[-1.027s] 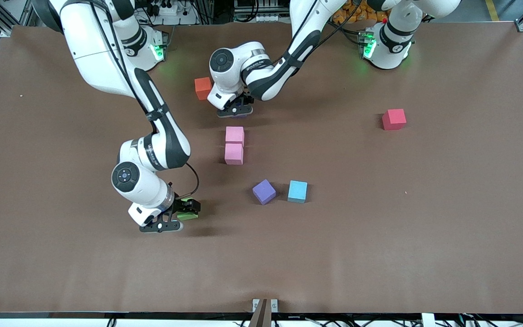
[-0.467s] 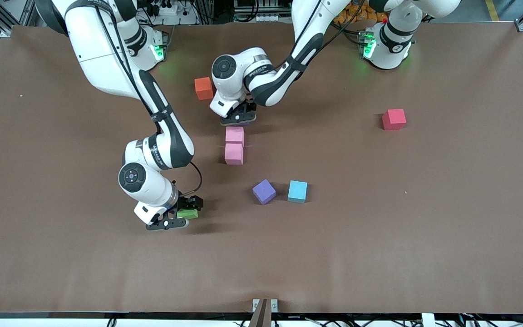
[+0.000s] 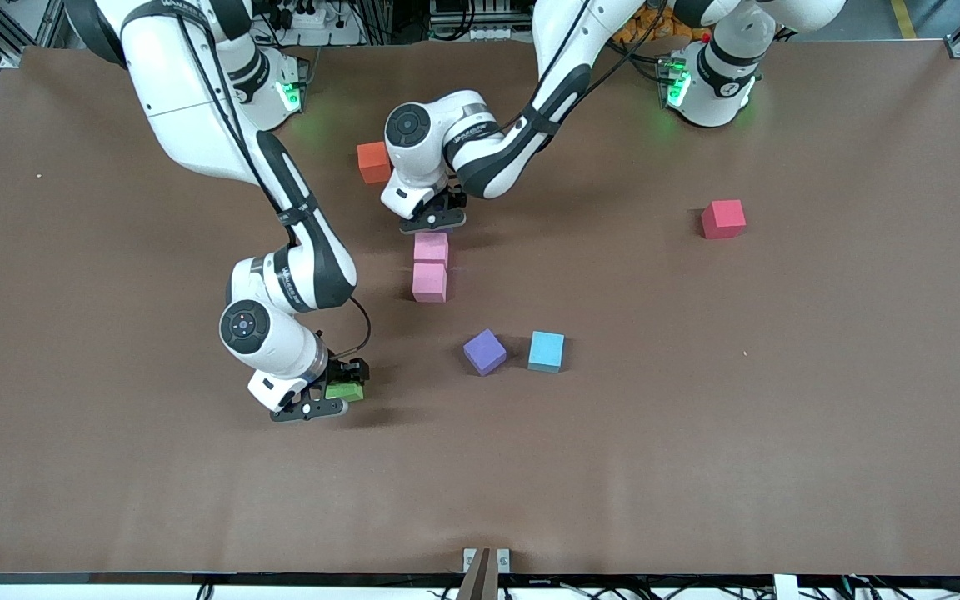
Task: Arrange blocks into number 1
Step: 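Place the purple cube at the pink cubes' end with the left gripper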
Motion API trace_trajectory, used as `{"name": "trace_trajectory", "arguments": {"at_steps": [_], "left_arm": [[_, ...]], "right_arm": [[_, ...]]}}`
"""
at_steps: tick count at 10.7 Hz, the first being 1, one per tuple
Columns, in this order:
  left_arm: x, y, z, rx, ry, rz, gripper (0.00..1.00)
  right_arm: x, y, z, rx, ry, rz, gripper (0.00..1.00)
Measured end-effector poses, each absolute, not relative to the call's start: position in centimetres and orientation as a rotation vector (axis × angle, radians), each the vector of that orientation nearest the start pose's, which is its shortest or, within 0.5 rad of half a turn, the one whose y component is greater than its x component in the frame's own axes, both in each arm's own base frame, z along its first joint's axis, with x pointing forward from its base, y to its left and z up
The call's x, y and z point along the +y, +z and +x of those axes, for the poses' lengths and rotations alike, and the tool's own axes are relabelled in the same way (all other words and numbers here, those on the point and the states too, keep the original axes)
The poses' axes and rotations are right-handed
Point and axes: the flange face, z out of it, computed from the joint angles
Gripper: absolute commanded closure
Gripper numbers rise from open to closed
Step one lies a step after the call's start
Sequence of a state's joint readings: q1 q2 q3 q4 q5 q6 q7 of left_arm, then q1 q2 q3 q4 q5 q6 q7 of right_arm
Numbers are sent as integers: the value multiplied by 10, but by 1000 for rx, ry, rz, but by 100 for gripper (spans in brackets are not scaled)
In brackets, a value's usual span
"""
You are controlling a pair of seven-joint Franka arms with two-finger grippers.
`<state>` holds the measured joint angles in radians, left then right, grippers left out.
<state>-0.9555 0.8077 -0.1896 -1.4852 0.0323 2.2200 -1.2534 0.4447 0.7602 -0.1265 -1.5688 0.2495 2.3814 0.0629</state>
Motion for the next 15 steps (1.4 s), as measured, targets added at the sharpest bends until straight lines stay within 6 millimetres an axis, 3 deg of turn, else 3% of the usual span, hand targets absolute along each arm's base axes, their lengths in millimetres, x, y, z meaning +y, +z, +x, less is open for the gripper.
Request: {"name": "trace_trajectory", "arguments": {"at_steps": [3, 5, 7, 10, 15], "left_arm": [[-639, 195, 315, -221, 197, -3118, 100], [-639, 195, 316, -222, 196, -3118, 100], [-637, 195, 322, -223, 181, -3118, 100], [-635, 195, 329, -161, 169, -3124, 100], [-635, 195, 329, -160, 169, -3124, 100]], "right_arm": [[232, 206, 670, -166, -79, -3037, 59], [224, 221, 674, -124, -93, -3033, 59], [221, 239, 671, 27, -80, -3026, 57], [230, 249, 657, 165, -52, -3015, 56], [256, 241, 635, 252, 6, -3016, 56]]}}
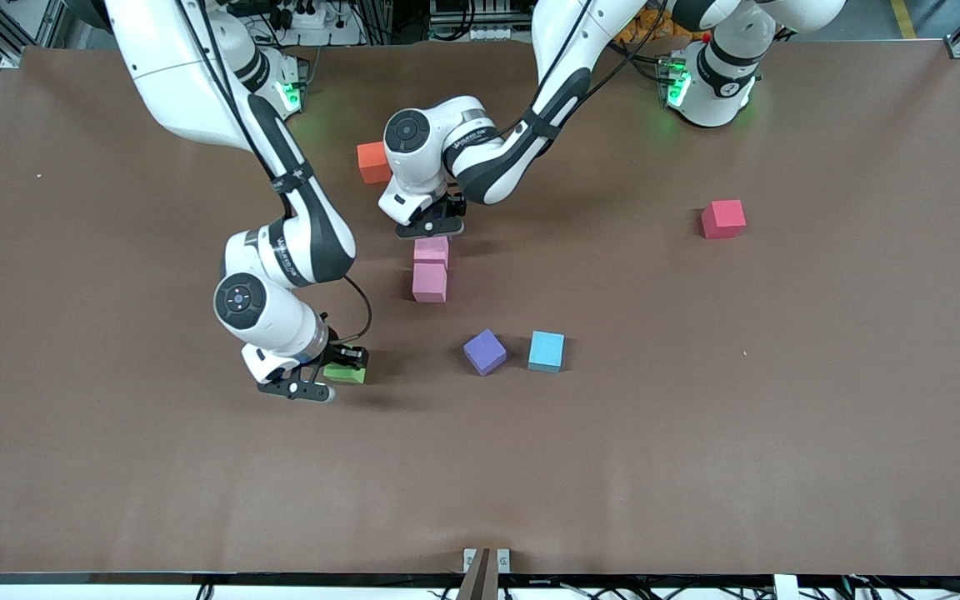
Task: Arrange blocks into number 1
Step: 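Place the purple cube at the pink cubes' end with the left gripper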
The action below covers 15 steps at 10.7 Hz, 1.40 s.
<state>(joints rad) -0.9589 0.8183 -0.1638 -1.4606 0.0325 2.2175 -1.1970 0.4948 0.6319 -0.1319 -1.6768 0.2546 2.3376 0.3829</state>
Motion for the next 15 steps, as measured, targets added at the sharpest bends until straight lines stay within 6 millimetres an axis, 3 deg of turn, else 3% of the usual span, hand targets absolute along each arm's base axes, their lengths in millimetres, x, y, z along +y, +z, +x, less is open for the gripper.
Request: {"name": "trace_trajectory", "arguments": {"at_steps": [3, 5, 6, 7, 11, 15], "left_arm": [[-636, 196, 330, -161, 165, -3129, 100], [-638, 195, 332, -164, 165, -3132, 100], [-638, 196, 332, -164, 164, -3133, 54], [-638, 195, 333, -166, 162, -3133, 1], [-634, 190, 338, -133, 112, -3116, 0], [-644, 197, 329, -101, 99, -3127, 0]], "right_arm": [[283, 251, 622, 232, 23, -3014, 56], [288, 254, 618, 234, 32, -3014, 56], [284, 254, 617, 243, 37, -3016, 56], [279, 254, 619, 254, 37, -3016, 56], [247, 267, 625, 322, 30, -3004, 56], [244, 269, 622, 327, 34, -3003, 56]]}}
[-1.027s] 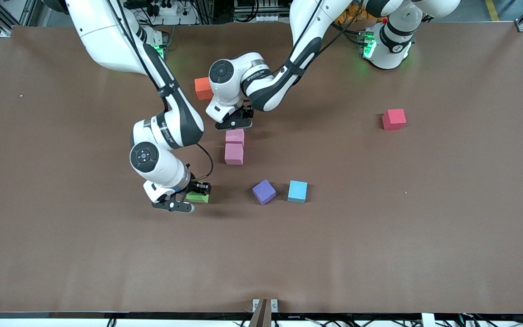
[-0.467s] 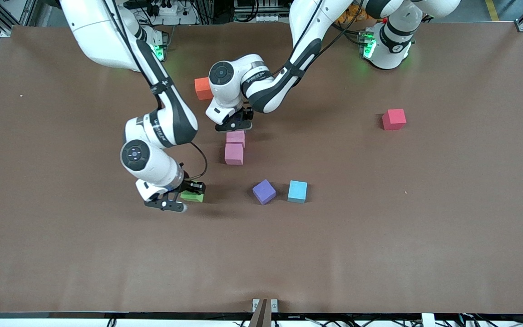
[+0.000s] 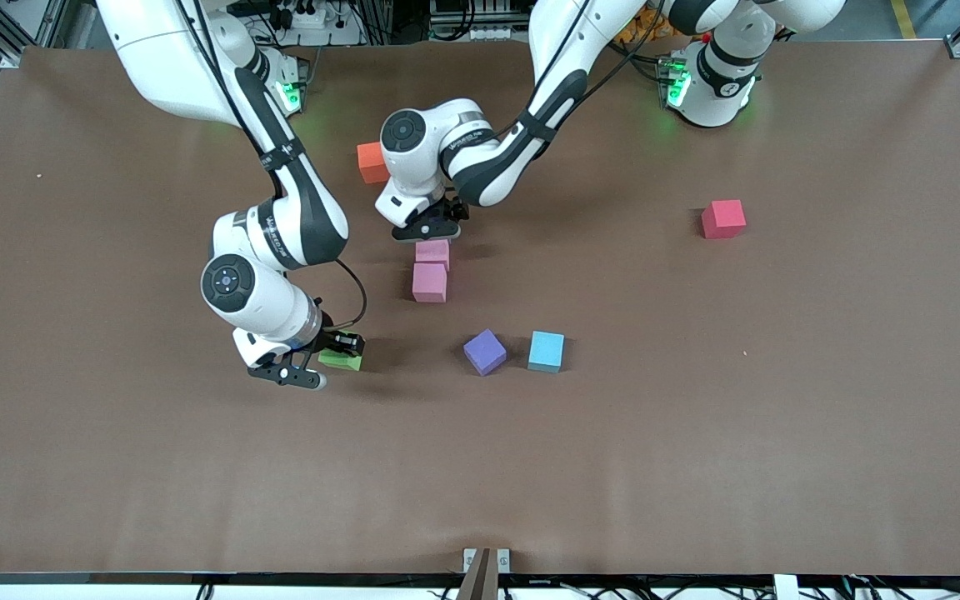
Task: Arrange blocks into number 1
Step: 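Place the purple cube at the pink cubes' end with the left gripper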
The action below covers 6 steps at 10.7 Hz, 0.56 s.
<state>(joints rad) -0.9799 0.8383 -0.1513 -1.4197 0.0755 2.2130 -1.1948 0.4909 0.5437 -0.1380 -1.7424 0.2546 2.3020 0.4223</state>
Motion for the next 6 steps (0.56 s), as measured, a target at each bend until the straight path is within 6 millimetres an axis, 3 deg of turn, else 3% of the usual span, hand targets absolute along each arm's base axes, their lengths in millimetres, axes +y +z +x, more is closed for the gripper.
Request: {"name": "trace_trajectory", "arguments": {"at_steps": [2, 6], "left_arm": [[-651, 204, 319, -76, 101, -3121, 0], [-652, 238, 309, -49, 110, -3082, 0]], "right_arm": [[245, 269, 621, 324, 36, -3003, 56], [246, 276, 620, 320, 28, -2998, 56]]}}
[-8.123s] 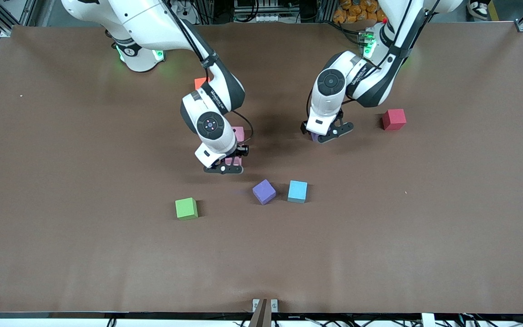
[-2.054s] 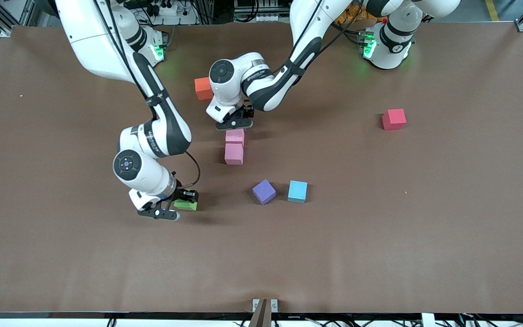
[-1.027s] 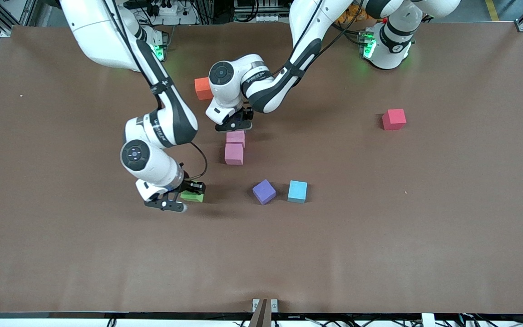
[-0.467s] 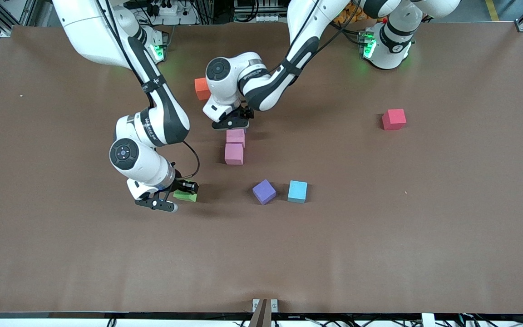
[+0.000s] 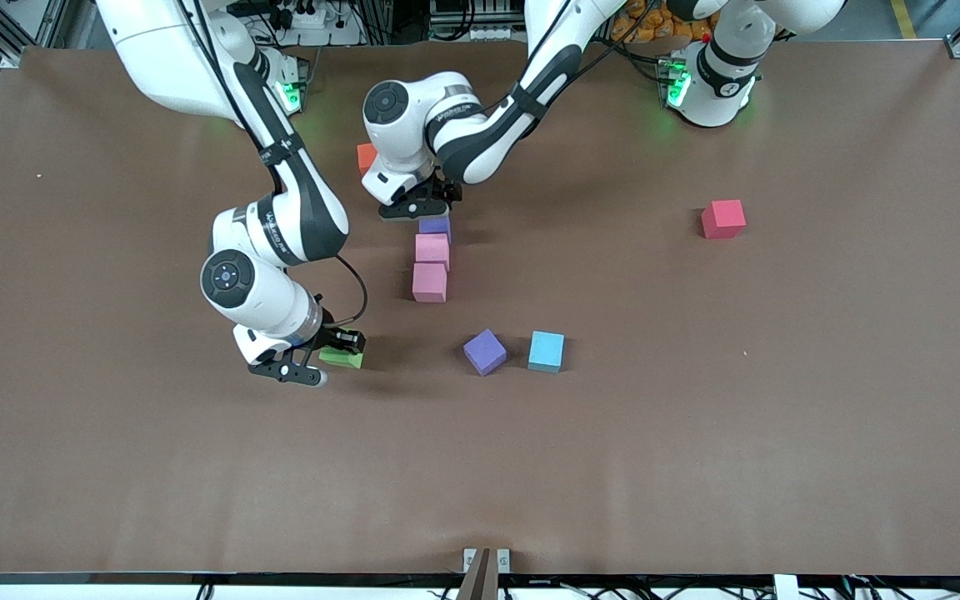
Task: Arrange blocks into number 1
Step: 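Place the purple cube at the pink cubes' end with the left gripper, then place the green cube below the pinks while the left gripper reaches cyan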
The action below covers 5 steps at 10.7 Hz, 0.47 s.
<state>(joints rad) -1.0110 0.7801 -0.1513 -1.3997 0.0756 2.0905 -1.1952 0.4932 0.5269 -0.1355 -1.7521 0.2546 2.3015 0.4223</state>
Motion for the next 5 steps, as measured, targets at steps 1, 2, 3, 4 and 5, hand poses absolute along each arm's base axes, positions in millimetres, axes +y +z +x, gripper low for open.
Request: {"name": "trace_trajectory", "arguments": {"at_steps": [1, 2, 3, 4, 5], "left_arm": [[-650, 248, 310, -50, 111, -3071, 0], [-647, 262, 313, -57, 108, -3062, 0], [-641, 279, 321, -78, 101, -3051, 0], [-630, 295, 337, -121, 93, -3043, 0], [-613, 308, 364, -189, 84, -3040, 0]], "right_arm": [[246, 275, 619, 320, 28, -2998, 56], [247, 275, 619, 318, 30, -2998, 56], [250, 275, 618, 311, 31, -2999, 56], [257, 275, 614, 294, 34, -3000, 56], [267, 274, 610, 271, 36, -3002, 56]]}}
